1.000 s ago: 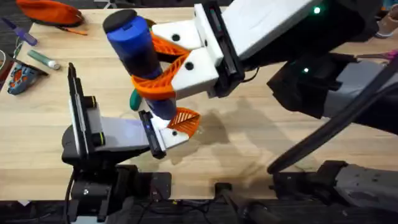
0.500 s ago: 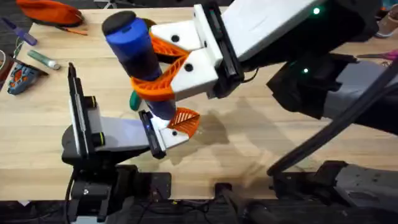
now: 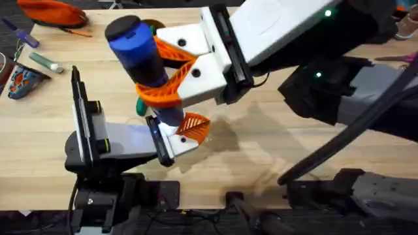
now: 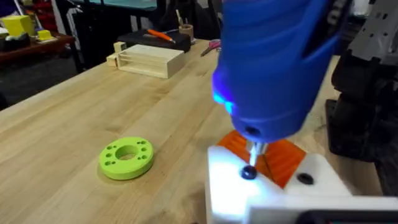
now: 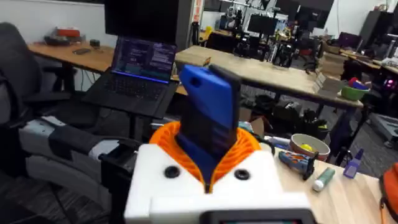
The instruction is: Pick up the gripper from the table and insert it into the empty holder that is missing its gripper. Then pick up a screw, insert it into the mounting hole, and use the screwdriver to tighten it. Finally, clean up the table by picking up the vegetable and placing it into the bucket.
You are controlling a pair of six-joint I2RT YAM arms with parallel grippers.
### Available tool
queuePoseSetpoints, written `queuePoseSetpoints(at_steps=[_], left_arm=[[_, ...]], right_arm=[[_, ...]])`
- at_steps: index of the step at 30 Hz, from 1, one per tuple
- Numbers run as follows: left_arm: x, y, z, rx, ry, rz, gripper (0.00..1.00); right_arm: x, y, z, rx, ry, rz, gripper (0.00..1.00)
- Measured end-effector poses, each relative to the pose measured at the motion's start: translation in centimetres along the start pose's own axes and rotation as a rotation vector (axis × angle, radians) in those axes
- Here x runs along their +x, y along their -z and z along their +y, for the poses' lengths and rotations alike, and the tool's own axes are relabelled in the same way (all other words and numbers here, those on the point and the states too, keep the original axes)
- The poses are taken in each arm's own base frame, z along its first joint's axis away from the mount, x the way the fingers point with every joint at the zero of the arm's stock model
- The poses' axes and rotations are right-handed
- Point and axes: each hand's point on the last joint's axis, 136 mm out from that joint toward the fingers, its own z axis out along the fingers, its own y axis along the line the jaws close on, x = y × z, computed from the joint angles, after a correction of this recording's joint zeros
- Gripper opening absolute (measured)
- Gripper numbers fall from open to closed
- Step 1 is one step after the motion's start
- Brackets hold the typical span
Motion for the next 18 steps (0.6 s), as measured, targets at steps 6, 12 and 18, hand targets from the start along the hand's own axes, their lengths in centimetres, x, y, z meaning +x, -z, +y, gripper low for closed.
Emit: queuePoseSetpoints(at_steps=[6, 12, 18], left_arm=[[0.0, 0.0, 0.0, 0.0, 0.0, 0.0, 0.013], [0.0, 0.0, 0.0, 0.0, 0.0, 0.0, 0.013], [0.0, 0.0, 0.0, 0.0, 0.0, 0.0, 0.013]], right_arm=[[0.1, -0.02, -0.04, 0.0, -0.001, 0.001, 0.022], [0.13, -0.04, -0.08, 0.0, -0.002, 0.001, 0.022], [0.42, -0.08, -0.18, 0.0, -0.008, 0.005, 0.022]])
